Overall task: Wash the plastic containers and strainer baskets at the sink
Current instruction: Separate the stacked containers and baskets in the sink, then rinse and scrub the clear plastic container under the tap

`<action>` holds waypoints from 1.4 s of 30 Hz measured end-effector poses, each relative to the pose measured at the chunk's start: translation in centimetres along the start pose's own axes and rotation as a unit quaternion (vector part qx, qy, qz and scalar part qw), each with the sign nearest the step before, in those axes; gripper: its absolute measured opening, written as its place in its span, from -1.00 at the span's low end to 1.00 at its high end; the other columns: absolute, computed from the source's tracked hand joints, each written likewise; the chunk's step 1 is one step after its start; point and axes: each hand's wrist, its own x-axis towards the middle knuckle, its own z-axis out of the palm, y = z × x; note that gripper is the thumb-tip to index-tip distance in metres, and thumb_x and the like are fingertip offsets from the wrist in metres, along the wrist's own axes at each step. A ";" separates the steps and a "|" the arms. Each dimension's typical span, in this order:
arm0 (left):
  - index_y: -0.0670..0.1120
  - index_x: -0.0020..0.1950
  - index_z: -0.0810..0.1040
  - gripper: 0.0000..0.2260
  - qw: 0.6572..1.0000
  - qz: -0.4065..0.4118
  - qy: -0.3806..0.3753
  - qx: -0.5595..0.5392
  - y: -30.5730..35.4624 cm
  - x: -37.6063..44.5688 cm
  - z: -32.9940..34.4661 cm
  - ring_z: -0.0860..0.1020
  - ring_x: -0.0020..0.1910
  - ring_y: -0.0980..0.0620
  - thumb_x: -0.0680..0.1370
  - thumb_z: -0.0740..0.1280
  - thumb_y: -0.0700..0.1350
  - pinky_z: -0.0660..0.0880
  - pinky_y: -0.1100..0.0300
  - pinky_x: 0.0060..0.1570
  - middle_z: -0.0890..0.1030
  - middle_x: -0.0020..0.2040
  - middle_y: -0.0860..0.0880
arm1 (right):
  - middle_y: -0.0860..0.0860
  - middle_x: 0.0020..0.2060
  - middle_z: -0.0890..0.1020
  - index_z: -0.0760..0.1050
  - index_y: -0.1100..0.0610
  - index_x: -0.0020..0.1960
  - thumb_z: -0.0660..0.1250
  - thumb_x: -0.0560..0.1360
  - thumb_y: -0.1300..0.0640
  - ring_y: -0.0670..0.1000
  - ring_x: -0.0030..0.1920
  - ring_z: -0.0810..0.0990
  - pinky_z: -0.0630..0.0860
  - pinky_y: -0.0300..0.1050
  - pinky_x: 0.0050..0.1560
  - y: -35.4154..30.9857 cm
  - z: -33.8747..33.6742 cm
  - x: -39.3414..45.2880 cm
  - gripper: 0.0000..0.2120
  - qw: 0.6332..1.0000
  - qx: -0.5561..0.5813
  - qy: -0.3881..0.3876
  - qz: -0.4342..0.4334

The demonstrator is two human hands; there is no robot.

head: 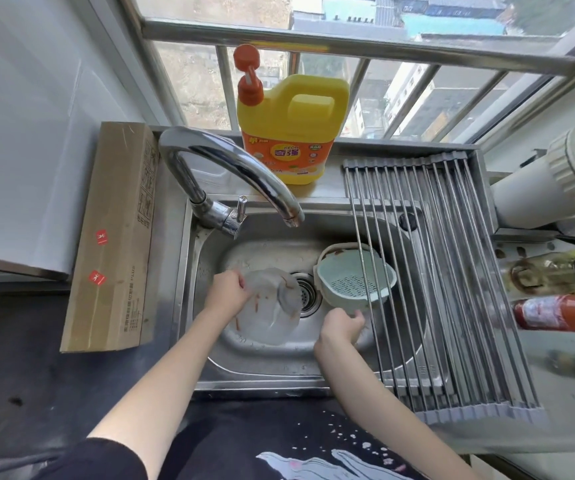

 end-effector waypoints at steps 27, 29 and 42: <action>-0.11 -0.14 0.31 -0.92 0.963 0.026 -0.064 -0.260 8.4 -4.2 -8.2 0.31 -0.47 0.03 0.50 0.20 -0.24 0.28 0.25 -0.57 0.33 -0.28 -0.10 | 0.05 -0.24 0.57 0.40 0.18 -0.02 0.10 0.55 0.32 -0.05 -0.27 0.57 0.49 -0.24 -0.33 -28.7 5.7 -15.1 -0.87 0.685 -0.094 -0.354 -0.630; -0.12 -0.07 0.37 -0.95 0.955 0.060 -0.034 -0.289 9.9 -3.8 -10.0 0.34 -0.41 0.01 0.49 0.21 -0.18 0.33 0.19 -0.49 0.35 -0.24 -0.11 | 0.02 -0.20 0.58 0.40 0.19 0.03 0.12 0.59 0.21 -0.02 -0.20 0.57 0.56 -0.10 -0.19 -30.6 9.3 -17.1 -0.90 0.620 -0.183 -0.366 -0.670; -0.11 -0.43 0.30 -0.71 0.893 0.179 0.023 -0.411 12.9 -4.0 -15.0 0.30 -0.56 0.11 0.47 0.19 -0.34 0.28 0.27 -0.50 0.35 -0.52 -0.06 | 0.14 0.19 0.55 0.57 0.13 0.18 -0.20 0.60 -0.26 0.17 0.14 0.52 0.39 0.00 0.17 -27.9 19.7 -19.9 -0.30 0.329 -0.632 -0.354 -0.607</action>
